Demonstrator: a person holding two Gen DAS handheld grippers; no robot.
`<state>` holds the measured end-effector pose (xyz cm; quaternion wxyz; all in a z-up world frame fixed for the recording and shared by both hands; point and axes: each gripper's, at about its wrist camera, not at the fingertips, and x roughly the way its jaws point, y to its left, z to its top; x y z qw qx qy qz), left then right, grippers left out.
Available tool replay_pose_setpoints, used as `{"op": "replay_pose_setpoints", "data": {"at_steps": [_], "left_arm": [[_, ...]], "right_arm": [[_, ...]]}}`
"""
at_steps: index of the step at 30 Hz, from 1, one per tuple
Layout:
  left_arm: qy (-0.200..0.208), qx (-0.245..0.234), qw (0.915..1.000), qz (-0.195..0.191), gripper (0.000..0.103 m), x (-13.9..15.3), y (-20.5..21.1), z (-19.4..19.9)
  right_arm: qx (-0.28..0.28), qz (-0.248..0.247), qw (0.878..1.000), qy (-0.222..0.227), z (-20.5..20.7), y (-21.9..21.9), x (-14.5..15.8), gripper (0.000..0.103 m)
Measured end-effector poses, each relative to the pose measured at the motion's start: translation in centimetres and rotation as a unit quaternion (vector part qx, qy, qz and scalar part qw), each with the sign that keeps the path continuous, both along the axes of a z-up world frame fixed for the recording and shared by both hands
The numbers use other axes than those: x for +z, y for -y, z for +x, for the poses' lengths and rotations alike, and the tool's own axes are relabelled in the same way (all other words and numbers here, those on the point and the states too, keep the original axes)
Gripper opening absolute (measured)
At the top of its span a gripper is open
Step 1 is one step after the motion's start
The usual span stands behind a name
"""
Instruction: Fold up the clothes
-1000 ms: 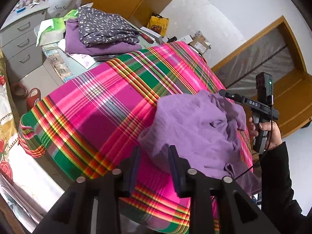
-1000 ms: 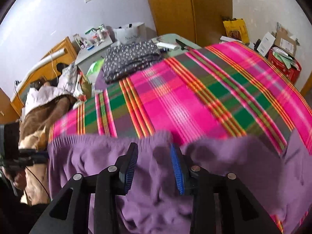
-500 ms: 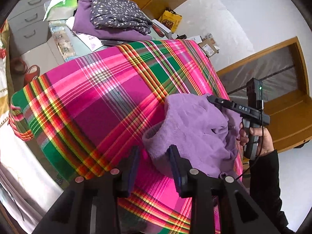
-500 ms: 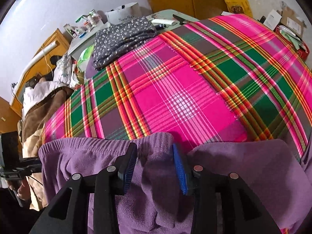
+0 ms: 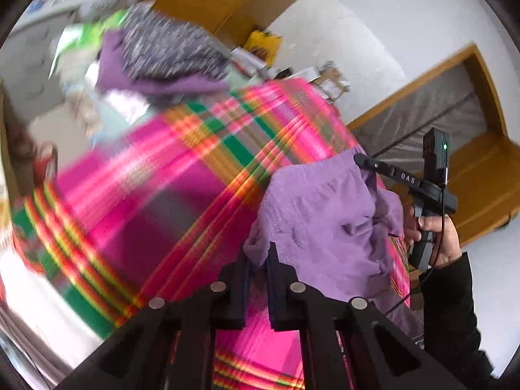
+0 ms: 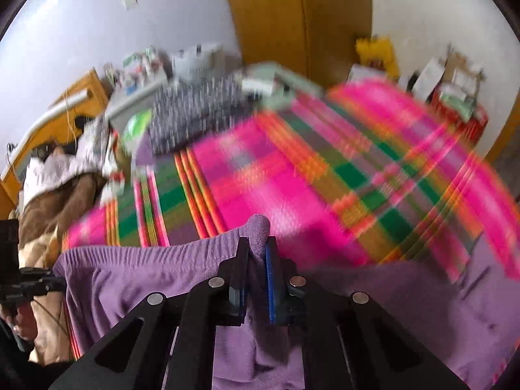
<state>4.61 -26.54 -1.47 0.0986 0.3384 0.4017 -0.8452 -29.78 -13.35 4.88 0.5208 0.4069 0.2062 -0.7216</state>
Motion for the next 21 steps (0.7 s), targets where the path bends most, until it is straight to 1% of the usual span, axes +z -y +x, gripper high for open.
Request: {"op": "replay_pose_setpoints", "data": {"at_steps": [2, 4, 7, 9, 12, 14, 15, 17, 19, 21], "left_arm": [[-0.021, -0.014, 0.9991, -0.034, 0.008, 2.6, -0.4, -0.6], [-0.042, -0.031, 0.9962, -0.069, 0.008, 5.4, -1.1, -1.5], [-0.078, -0.056, 0.9886, -0.116, 0.008, 9.6, -2.7, -3.1], [-0.098, -0.075, 0.9815, -0.146, 0.008, 12.1, -4.5, -4.3], [-0.118, -0.108, 0.973, -0.166, 0.008, 14.3, -6.8, -6.1], [-0.126, -0.139, 0.9676, -0.169, 0.008, 15.0, -8.9, -7.5], [-0.13, -0.156, 0.9644, -0.17, 0.008, 15.4, -10.2, -8.2], [-0.144, -0.19, 0.956, -0.171, 0.008, 16.4, -13.1, -9.5], [-0.165, -0.224, 0.9452, -0.171, 0.008, 17.8, -16.2, -10.5], [-0.19, -0.258, 0.9318, -0.17, 0.008, 19.3, -19.4, -11.3]], "right_arm": [[-0.013, -0.037, 0.998, -0.043, 0.7, -1.1, 3.0, 0.009], [-0.03, -0.072, 0.993, -0.086, 1.3, -2.5, 6.0, 0.009], [-0.076, -0.12, 0.979, -0.144, 1.7, -6.1, 10.5, 0.009], [-0.111, -0.14, 0.968, -0.176, 1.9, -8.4, 12.6, 0.009], [-0.158, -0.154, 0.956, -0.193, 1.3, -12.7, 14.5, 0.008], [-0.196, -0.158, 0.947, -0.2, 0.8, -16.1, 15.2, 0.008], [-0.215, -0.165, 0.94, -0.206, 0.8, -18.0, 16.0, 0.008], [-0.253, -0.179, 0.925, -0.218, 0.9, -22.0, 17.5, 0.008], [-0.291, -0.193, 0.908, -0.23, 1.0, -25.9, 19.0, 0.008], [-0.32, -0.217, 0.886, -0.255, 2.2, -29.7, 21.9, 0.009]]}}
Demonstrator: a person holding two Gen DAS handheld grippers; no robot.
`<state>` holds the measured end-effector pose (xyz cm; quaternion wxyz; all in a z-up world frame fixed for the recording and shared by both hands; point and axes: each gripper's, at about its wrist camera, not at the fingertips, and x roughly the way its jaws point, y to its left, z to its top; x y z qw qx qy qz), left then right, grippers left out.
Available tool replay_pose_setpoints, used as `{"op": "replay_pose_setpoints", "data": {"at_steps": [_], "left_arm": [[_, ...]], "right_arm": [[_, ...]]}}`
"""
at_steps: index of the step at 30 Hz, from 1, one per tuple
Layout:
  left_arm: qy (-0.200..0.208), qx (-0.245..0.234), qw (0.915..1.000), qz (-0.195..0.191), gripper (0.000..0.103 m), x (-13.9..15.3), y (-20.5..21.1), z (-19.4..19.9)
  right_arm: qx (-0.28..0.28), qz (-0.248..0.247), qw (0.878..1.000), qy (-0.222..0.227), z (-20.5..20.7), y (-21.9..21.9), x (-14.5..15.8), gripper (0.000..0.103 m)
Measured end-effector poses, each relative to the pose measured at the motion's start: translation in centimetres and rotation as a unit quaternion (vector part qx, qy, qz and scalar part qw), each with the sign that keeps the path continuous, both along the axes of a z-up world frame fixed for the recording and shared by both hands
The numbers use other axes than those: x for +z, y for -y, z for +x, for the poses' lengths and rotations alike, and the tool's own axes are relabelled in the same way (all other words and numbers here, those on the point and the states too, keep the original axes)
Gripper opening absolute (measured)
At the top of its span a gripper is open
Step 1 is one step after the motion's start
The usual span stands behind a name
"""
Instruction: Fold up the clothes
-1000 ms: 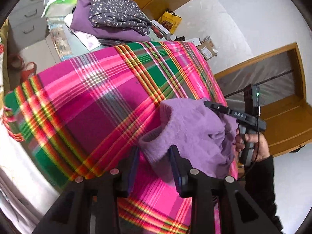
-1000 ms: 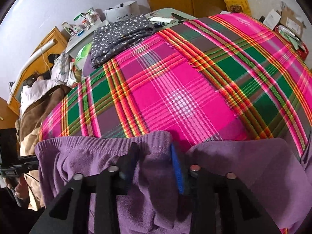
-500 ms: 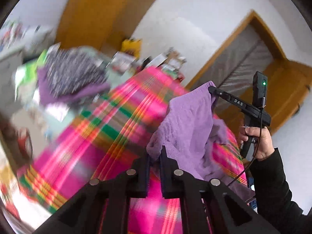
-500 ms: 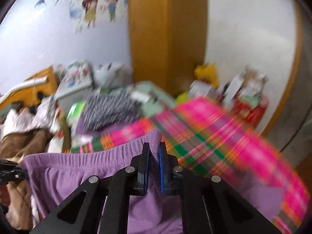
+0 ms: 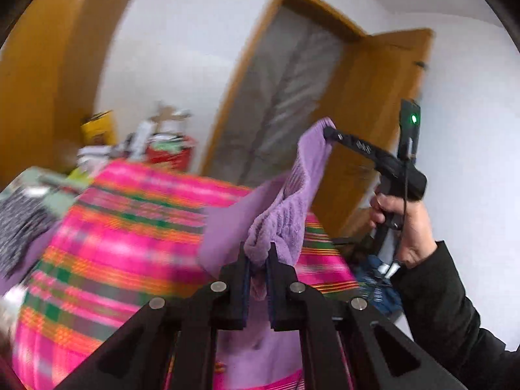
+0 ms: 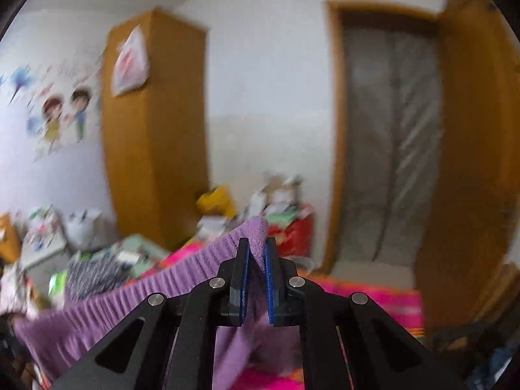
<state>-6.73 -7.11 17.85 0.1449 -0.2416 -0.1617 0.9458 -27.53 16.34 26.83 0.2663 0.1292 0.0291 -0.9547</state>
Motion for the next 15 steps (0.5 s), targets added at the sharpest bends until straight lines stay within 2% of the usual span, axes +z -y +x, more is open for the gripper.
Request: {"op": "replay_pose_setpoints", "data": {"at_steps": [2, 5, 9, 12, 15], "left_arm": [[-0.029, -0.043, 0.9986, 0.003, 0.008, 1.9, -3.4, 0.2], [-0.068, -0.084, 0.9941, 0.011, 0.008, 4.4, -6.1, 1.0], [-0.126, -0.098, 0.987, 0.02, 0.008, 7.1, -6.7, 3.7], [-0.121, -0.076, 0.9897, 0.016, 0.008, 6.0, -5.3, 4.0], [-0.069, -0.036, 0.9969, 0.012, 0.008, 3.1, -3.1, 2.8]], "right_arm": [[-0.028, -0.025, 0.999, -0.036, 1.7, -3.6, 3.2, 0.009], [-0.055, -0.059, 0.992, -0.096, 5.2, -7.5, 8.1, 0.009], [-0.056, -0.077, 0.983, -0.157, 8.8, -8.9, 12.4, 0.008], [-0.037, -0.057, 0.986, -0.155, 8.3, -6.9, 12.1, 0.008], [-0.015, -0.018, 0.994, -0.103, 4.7, -2.7, 8.0, 0.009]]}}
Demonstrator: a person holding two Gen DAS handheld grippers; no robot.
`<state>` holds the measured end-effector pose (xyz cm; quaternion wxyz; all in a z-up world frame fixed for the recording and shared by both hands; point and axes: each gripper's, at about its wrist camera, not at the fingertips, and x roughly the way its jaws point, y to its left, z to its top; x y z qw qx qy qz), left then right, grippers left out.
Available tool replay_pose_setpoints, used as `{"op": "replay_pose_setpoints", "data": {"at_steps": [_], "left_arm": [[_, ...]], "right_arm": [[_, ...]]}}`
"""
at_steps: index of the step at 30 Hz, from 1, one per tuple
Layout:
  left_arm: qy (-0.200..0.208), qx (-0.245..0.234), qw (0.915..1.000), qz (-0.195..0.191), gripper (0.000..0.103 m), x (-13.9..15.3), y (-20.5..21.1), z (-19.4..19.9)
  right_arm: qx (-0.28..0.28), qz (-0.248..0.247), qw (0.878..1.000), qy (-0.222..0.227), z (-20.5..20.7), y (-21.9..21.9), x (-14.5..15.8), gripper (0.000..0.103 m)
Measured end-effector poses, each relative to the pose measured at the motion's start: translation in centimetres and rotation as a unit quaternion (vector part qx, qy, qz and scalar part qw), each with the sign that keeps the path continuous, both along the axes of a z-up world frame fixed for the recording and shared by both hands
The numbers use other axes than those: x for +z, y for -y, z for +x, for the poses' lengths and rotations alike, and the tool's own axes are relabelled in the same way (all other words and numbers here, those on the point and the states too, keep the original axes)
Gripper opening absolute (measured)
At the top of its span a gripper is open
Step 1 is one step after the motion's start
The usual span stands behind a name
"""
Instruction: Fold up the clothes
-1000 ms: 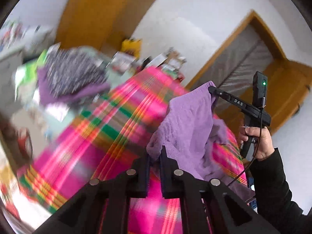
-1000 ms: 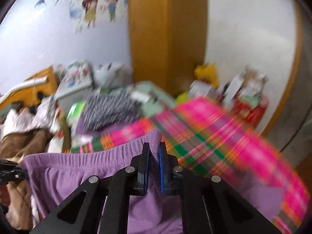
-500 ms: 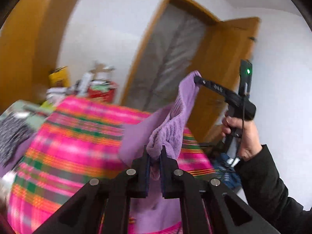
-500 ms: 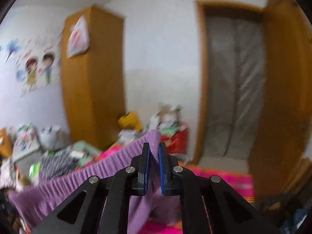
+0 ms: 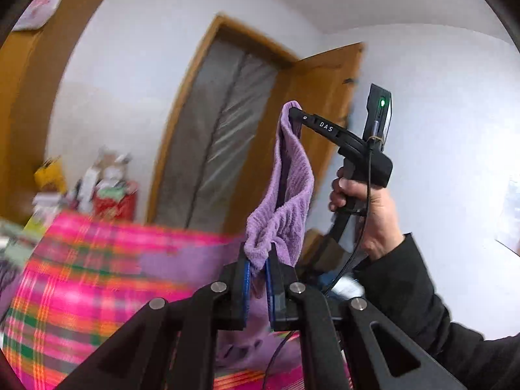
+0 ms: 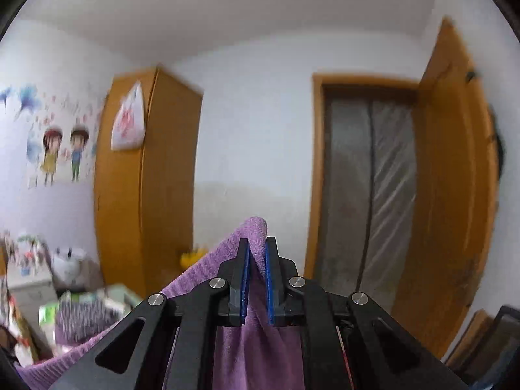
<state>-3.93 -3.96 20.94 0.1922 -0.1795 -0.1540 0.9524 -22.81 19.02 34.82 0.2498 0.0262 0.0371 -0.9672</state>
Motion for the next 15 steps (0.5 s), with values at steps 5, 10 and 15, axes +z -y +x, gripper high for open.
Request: {"op": "replay_pose_setpoints", "data": {"at_steps": [5, 10, 15], "left_arm": [[0.046, 0.062, 0.997, 0.009, 0.008, -2.6, 4.6, 0.1], [0.008, 0.115, 0.9931, 0.025, 0.008, -1.1, 9.2, 3.2], [0.014, 0.164, 0.9861, 0.024, 0.008, -2.0, 13.1, 5.3]], "right_arm": [[0.043, 0.025, 0.996, 0.07, -4.1, 6.9, -6.3, 0.009], [0.098, 0.021, 0.994, 0.044, -2.9, 12.2, -6.2, 0.009], [0.148, 0.042, 0.988, 0.016, -2.6, 19.0, -5.4, 0.009]]}}
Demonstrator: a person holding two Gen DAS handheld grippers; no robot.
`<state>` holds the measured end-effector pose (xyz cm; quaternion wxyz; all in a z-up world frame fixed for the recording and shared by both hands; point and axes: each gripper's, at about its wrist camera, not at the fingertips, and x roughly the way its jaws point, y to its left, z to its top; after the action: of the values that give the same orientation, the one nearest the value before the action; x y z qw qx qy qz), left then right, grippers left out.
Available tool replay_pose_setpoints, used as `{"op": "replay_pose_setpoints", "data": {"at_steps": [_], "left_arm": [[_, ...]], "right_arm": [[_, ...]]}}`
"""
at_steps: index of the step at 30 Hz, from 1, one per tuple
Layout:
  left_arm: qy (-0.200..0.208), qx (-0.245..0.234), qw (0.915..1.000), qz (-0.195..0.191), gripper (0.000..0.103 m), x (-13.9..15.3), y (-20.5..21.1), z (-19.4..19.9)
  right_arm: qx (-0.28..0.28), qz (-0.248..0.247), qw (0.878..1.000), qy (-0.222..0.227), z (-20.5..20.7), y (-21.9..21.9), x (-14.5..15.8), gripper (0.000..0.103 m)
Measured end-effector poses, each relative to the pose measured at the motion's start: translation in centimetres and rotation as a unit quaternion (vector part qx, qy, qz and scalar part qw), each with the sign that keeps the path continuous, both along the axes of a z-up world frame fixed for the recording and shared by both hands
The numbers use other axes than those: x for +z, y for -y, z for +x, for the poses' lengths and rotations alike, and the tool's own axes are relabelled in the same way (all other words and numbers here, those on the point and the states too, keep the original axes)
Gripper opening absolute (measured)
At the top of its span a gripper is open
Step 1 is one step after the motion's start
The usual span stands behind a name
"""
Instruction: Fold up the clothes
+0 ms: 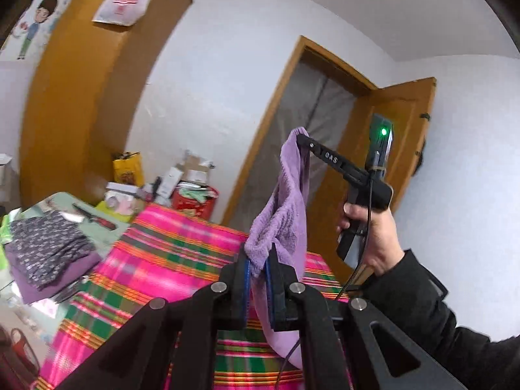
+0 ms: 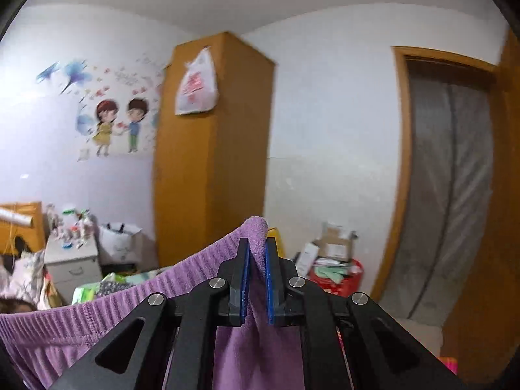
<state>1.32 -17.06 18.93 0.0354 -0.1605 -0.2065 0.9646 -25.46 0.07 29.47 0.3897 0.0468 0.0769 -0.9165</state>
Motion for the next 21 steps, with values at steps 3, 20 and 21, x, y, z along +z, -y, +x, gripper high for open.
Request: {"op": "replay_pose_setpoints", "data": {"at_steps": [3, 20, 21], "left_arm": [[0.033, 0.024, 0.9991, 0.012, 0.008, -2.5, 2.3, 0.1], [0.189, 0.145, 0.9664, 0.097, 0.008, -16.0, 14.0, -0.4], [0.182, 0.151, 0.967, 0.093, 0.008, -15.6, 14.6, -0.3]], "right_arm": [[0.021, 0.042, 0.999, 0.014, -1.1, 5.1, -2.7, 0.009], [0.094, 0.203, 0.963, 0.152, -6.0, 25.5, -22.4, 0.009], [0.098, 0.196, 0.964, 0.153, -6.1, 26.0, -21.7, 0.009]]}}
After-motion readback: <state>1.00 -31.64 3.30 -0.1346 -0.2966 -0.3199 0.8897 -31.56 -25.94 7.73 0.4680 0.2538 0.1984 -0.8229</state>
